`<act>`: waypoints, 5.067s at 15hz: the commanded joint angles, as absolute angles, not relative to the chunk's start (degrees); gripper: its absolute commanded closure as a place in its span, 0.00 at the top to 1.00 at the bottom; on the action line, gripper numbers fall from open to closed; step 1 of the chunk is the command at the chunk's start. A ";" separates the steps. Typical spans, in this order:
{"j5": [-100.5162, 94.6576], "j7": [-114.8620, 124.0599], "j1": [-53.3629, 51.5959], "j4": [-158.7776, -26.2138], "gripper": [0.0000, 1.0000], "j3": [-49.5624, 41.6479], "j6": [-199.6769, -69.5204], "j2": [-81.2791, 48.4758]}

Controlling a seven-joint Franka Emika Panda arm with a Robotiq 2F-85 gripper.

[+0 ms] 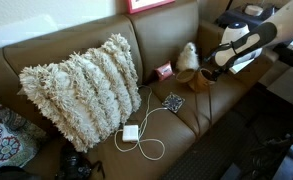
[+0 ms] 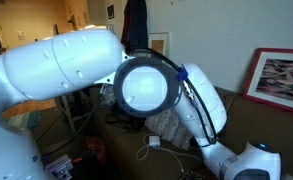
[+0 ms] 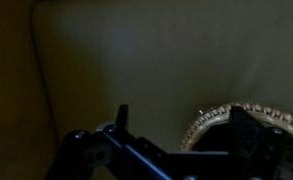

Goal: Move the open basket bag t the side of the couch

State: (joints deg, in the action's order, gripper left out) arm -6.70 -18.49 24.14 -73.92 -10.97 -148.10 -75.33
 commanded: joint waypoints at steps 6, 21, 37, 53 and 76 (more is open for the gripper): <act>-7.95 -20.52 27.33 -59.42 1.00 -10.81 -143.50 -85.14; -7.04 -24.68 28.92 -59.83 1.00 -6.97 -144.65 -84.55; -7.45 -18.88 24.46 -66.32 1.00 -8.06 -145.92 -84.73; -7.20 -17.91 23.29 -64.57 0.06 -8.62 -146.25 -85.59; -8.33 -13.79 21.97 -68.00 0.86 -12.30 -165.98 -84.56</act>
